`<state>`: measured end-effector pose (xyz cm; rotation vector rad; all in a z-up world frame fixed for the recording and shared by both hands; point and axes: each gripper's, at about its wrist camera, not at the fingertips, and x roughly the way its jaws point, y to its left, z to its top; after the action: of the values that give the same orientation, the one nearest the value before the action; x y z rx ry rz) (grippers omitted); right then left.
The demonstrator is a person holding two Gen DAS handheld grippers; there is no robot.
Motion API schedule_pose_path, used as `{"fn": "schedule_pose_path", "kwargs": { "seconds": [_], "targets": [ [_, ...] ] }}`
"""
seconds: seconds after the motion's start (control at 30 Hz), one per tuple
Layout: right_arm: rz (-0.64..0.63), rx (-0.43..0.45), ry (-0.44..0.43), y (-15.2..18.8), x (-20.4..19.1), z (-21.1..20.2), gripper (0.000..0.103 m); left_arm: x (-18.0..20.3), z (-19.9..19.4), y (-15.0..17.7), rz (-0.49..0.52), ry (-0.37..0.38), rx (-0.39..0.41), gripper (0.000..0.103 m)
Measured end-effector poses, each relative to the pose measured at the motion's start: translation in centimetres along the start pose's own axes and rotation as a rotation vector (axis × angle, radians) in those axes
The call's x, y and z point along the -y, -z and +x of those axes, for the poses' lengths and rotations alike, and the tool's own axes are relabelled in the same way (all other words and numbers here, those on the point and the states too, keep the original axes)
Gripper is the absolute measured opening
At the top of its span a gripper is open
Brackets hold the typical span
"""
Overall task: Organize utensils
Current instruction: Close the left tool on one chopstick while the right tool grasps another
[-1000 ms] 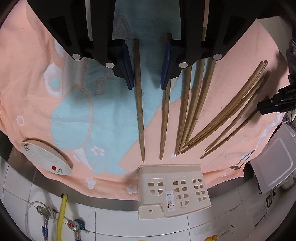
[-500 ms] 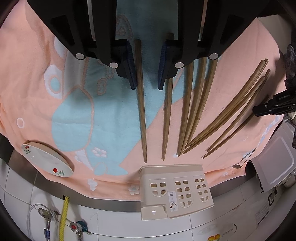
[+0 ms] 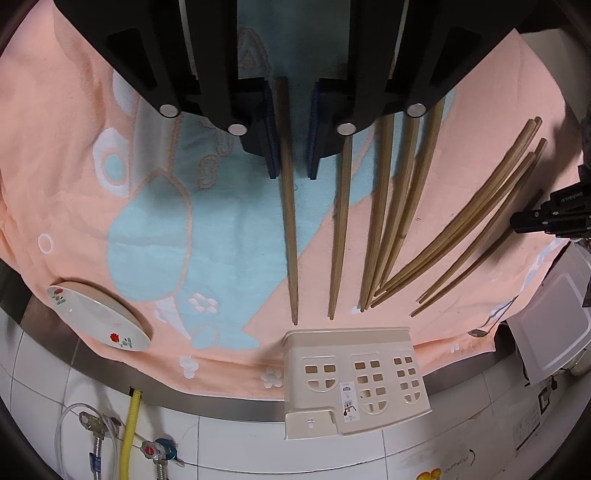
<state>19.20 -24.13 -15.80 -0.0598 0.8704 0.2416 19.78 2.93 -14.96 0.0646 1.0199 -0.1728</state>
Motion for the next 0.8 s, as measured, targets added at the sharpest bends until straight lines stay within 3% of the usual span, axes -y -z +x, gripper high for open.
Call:
{"fn": "schedule_pose_path", "kwargs": {
  "seconds": [0.37,0.63,0.8],
  "targets": [
    [0.000,0.040,-0.006,-0.3,-0.2,-1.6,0.007,0.2,-2.5,-0.5,-0.021,0.047,0.045,0.005],
    [-0.031,0.179,-0.030,-3.3,-1.3,-6.3,0.007,1.0,-7.1,-2.5,-0.009,0.074,0.169,0.005],
    [-0.060,0.248,-0.038,-5.5,-2.1,-8.5,0.007,1.3,-8.0,-3.1,-0.002,0.095,0.172,0.005]
  ]
}}
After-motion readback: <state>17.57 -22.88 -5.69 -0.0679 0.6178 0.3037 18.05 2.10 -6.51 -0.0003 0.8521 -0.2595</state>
